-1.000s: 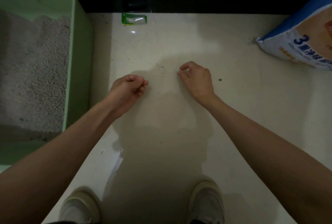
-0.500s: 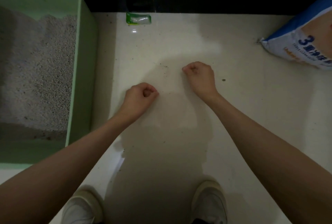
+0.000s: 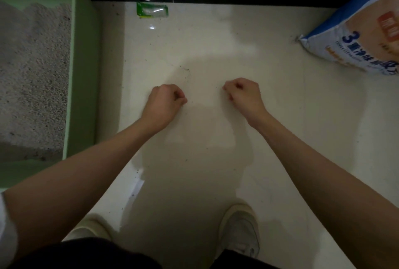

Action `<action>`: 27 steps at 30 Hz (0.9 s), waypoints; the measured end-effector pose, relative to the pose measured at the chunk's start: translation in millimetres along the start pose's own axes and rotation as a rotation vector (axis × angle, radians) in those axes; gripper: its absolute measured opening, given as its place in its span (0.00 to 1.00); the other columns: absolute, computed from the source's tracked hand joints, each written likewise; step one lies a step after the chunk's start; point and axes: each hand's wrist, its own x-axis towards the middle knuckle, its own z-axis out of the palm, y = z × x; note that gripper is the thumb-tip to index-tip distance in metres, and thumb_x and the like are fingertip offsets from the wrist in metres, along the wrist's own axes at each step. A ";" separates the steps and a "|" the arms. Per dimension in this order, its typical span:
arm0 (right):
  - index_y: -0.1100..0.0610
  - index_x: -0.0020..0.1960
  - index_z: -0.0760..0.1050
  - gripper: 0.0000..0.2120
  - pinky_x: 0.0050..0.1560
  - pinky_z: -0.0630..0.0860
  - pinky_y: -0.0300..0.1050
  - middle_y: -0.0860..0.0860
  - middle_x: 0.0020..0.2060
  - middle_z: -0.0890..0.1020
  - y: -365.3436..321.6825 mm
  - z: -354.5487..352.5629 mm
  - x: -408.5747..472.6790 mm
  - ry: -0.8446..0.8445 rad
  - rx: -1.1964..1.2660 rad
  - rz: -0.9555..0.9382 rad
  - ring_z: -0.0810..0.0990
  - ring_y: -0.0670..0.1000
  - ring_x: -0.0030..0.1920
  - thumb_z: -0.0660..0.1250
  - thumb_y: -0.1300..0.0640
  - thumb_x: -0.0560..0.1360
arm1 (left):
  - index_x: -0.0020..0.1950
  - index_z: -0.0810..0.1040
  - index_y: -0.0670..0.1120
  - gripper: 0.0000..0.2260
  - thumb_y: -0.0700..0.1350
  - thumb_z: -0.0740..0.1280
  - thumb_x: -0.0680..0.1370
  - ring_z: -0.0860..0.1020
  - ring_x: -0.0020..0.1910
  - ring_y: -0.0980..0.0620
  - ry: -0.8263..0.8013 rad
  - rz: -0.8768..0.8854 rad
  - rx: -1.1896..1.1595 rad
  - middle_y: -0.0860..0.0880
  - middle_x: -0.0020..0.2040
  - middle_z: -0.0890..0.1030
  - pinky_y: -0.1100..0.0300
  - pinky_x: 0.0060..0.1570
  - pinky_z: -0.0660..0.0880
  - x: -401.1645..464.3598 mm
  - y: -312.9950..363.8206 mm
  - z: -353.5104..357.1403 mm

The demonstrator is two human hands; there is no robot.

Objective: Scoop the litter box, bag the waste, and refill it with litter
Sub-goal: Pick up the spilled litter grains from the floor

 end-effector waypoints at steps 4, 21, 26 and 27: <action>0.60 0.56 0.77 0.11 0.50 0.66 0.37 0.53 0.48 0.82 -4.8 11.1 6.5 -0.027 -0.443 -0.206 0.78 0.53 0.52 0.65 0.57 0.76 | 0.47 0.80 0.42 0.05 0.42 0.68 0.75 0.77 0.48 0.46 -0.036 0.014 0.036 0.45 0.43 0.80 0.60 0.47 0.69 3.5 2.3 -2.0; 0.59 0.37 0.71 0.11 0.25 0.69 0.35 0.52 0.27 0.77 -17.7 2.1 -10.0 -0.323 0.992 0.320 0.74 0.46 0.25 0.59 0.65 0.77 | 0.34 0.74 0.42 0.08 0.37 0.63 0.74 0.69 0.30 0.53 -0.039 -0.319 -0.721 0.48 0.30 0.74 0.64 0.30 0.65 6.3 10.3 -22.1; 0.62 0.39 0.73 0.11 0.25 0.70 0.34 0.52 0.26 0.79 -17.1 11.3 -16.5 -0.425 0.755 0.242 0.76 0.45 0.25 0.55 0.69 0.76 | 0.32 0.67 0.43 0.11 0.32 0.58 0.73 0.69 0.27 0.53 -0.018 -0.469 -1.222 0.47 0.28 0.73 0.65 0.26 0.65 -6.4 5.0 -32.2; 0.62 0.41 0.75 0.09 0.27 0.69 0.34 0.52 0.28 0.79 -16.9 18.0 -16.7 -0.388 0.461 0.157 0.75 0.43 0.25 0.58 0.68 0.76 | 0.32 0.69 0.43 0.11 0.31 0.59 0.72 0.70 0.26 0.54 0.009 -0.411 -1.079 0.46 0.29 0.73 0.65 0.26 0.65 -9.7 4.1 -30.8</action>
